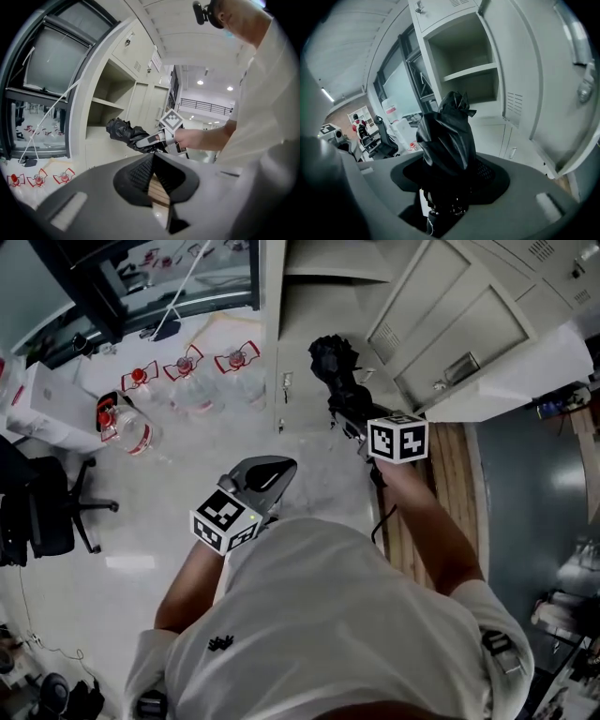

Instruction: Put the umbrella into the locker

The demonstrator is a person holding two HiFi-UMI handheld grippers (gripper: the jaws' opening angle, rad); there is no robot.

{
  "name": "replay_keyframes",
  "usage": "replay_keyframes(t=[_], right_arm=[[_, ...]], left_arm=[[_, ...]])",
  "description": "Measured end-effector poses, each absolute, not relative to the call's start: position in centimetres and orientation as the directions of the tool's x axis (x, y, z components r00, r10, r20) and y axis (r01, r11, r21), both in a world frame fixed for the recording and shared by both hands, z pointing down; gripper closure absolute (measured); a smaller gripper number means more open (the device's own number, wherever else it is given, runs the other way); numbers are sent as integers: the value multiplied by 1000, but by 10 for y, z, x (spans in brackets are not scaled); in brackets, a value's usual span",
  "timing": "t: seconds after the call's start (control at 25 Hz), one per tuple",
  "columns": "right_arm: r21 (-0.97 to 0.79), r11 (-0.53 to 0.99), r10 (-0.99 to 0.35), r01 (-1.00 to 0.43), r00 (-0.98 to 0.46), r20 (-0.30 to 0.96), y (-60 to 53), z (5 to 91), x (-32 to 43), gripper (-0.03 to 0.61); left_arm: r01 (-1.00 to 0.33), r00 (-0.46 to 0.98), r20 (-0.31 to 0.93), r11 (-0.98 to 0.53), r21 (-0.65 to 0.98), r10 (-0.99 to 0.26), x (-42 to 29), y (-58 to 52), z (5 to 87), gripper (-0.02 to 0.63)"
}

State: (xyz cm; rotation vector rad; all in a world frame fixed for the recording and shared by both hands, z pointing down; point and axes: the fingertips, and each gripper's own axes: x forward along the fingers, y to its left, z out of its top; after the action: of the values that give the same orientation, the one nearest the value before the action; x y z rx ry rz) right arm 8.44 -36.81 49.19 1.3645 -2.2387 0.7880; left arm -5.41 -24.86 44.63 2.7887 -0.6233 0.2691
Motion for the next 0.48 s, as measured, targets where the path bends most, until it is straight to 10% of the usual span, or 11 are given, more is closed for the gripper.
replay_keyframes(t=[0.48], right_arm=[[-195,299,-721,-934,-355,595,-504,489,64,341]], left_arm=[[-405,903,251,-884,232,-348,-97,-319,452,557]])
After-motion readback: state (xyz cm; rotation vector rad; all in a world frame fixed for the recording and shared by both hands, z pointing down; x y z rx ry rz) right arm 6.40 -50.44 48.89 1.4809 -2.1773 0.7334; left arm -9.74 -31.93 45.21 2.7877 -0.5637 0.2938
